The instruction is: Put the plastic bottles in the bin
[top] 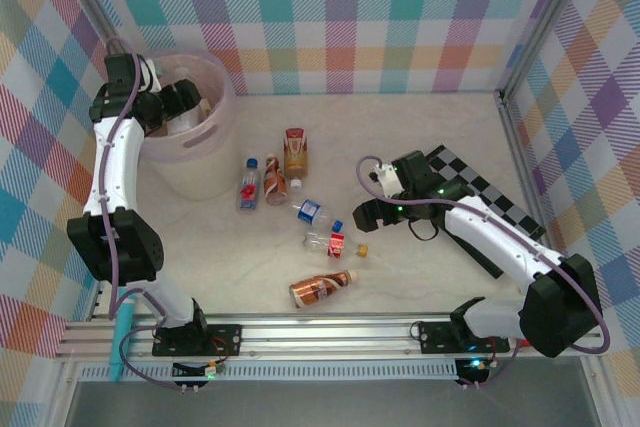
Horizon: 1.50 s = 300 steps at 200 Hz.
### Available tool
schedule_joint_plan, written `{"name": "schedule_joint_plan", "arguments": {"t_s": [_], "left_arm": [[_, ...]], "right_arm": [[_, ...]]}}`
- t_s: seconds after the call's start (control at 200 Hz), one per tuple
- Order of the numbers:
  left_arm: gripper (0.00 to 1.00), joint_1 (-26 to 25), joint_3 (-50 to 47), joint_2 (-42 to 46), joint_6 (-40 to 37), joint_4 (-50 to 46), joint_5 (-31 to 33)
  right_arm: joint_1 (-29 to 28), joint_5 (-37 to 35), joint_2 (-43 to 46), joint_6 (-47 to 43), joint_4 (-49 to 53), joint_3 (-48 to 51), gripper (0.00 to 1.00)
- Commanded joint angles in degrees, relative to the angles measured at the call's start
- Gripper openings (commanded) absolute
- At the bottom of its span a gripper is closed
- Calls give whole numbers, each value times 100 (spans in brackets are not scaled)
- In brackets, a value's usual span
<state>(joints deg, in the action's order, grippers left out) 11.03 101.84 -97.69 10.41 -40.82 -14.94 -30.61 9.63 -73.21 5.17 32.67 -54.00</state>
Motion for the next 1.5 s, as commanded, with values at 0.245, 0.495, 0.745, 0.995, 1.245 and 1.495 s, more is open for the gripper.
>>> {"name": "schedule_joint_plan", "arguments": {"t_s": [0.245, 0.495, 0.745, 0.995, 1.245, 1.495], "left_arm": [[99, 56, 929, 91, -486, -670, 365], [99, 51, 1214, 507, -541, -940, 306], [98, -100, 944, 1189, -669, -1211, 59], [96, -1737, 140, 2453, -724, -1632, 544], [97, -3673, -1566, 3350, -464, -1566, 1178], [98, -5591, -4312, 3765, 81, -133, 929]], "right_arm": [[-25, 47, 17, 24, 91, -113, 94], [-24, 92, -9, 70, 20, -120, 94], [111, -104, 24, 307, 189, -181, 94], [511, 126, 4, 694, 136, -135, 95], [803, 17, 22, 872, 190, -108, 95], [978, 100, 4, 889, 188, -67, 96]]}}
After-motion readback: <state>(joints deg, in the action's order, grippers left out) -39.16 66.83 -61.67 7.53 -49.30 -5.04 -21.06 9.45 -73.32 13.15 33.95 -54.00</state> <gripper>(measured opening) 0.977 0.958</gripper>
